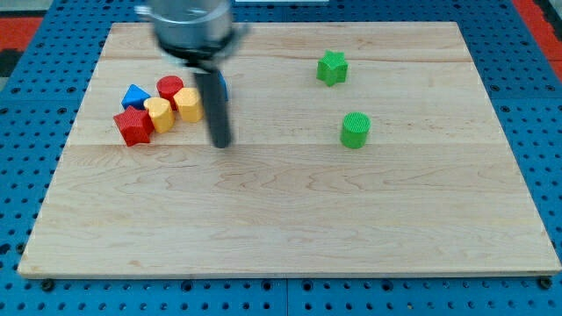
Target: Place the blue cube towards the bottom right of the yellow hexagon
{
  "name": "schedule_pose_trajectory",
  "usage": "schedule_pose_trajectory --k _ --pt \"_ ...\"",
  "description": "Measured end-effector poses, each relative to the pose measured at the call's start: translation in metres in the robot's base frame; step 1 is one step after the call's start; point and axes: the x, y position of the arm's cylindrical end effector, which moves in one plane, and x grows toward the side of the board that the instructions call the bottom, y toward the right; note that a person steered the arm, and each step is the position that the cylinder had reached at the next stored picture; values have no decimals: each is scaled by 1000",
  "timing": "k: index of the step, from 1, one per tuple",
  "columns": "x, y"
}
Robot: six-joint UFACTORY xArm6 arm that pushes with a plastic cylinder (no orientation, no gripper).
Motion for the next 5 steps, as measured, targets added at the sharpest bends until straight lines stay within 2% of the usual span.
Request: schedule_pose_trajectory --k 1,2,3,4,5 --pt "-81 24" --pt "-146 -27" --pt "-138 -75" --pt "-79 -34" --pt "-93 -24"
